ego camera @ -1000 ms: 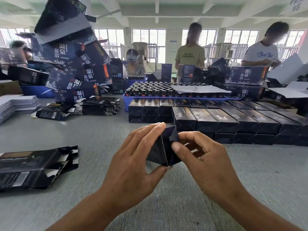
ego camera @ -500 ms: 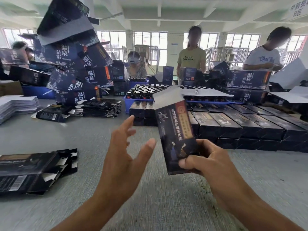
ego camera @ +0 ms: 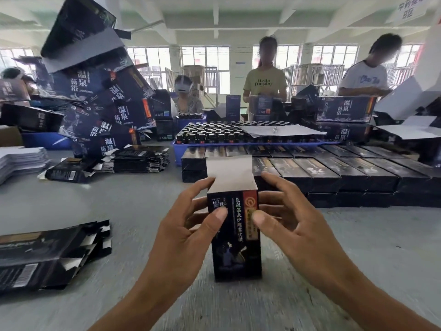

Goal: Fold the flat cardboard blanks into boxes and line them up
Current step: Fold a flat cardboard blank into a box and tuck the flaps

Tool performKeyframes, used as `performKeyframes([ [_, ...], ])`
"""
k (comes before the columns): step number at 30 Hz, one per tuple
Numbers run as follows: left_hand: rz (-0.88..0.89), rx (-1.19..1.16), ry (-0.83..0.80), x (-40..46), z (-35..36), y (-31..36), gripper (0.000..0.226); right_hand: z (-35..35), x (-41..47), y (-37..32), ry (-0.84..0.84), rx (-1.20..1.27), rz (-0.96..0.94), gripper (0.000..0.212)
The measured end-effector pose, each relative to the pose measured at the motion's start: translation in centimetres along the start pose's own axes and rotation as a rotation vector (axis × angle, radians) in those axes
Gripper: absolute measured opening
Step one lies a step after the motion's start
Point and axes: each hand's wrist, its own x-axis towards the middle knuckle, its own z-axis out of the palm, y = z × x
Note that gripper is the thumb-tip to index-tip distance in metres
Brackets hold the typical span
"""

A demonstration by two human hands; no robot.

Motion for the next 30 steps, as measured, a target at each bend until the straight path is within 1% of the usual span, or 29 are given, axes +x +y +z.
performKeyframes([
  [2,0.005,0.027,-0.028,-0.2,0.2,0.0,0.043,-0.3,-0.1,-0.3,0.01,-0.014,-0.051,0.05],
  [6,0.008,0.01,-0.062,-0.5,0.4,0.1,0.037,-0.3,-0.4,-0.2,-0.034,0.026,-0.073,0.038],
  [9,0.006,0.005,-0.058,-0.6,0.6,0.4,0.03,-0.4,-0.4,-0.2,-0.017,0.082,-0.091,0.031],
  [12,0.052,0.054,-0.016,-0.7,0.7,0.8,0.016,-0.1,-0.4,-0.6,0.018,0.091,-0.125,0.029],
  [13,0.071,0.077,-0.003,-0.8,0.8,1.0,0.015,0.0,-0.5,-0.7,0.033,0.109,-0.14,0.027],
  [16,0.104,0.101,-0.004,-0.9,0.8,1.3,0.021,0.2,-0.7,-1.1,0.055,0.208,-0.168,0.021],
  [17,0.106,0.103,-0.005,-0.9,0.8,1.4,0.022,0.1,-0.7,-1.2,0.061,0.224,-0.164,0.022],
  [20,0.115,0.119,0.002,-1.0,0.9,1.5,0.02,0.0,-0.8,-1.3,0.096,0.222,-0.155,0.028],
  [23,0.114,0.101,0.021,-1.1,0.9,1.6,0.014,0.0,-0.9,-1.6,0.119,0.214,-0.16,0.025],
  [26,0.11,0.092,0.005,-1.2,1.0,1.6,0.019,0.1,-1.0,-2.1,0.15,0.214,-0.205,0.015],
  [28,0.117,0.07,0.004,-1.3,1.1,1.8,0.023,0.2,-1.0,-2.2,0.17,0.222,-0.216,0.015],
  [30,0.124,0.047,0.045,-1.3,1.3,1.9,0.025,0.3,-0.9,-2.1,0.169,0.219,-0.211,0.015],
])
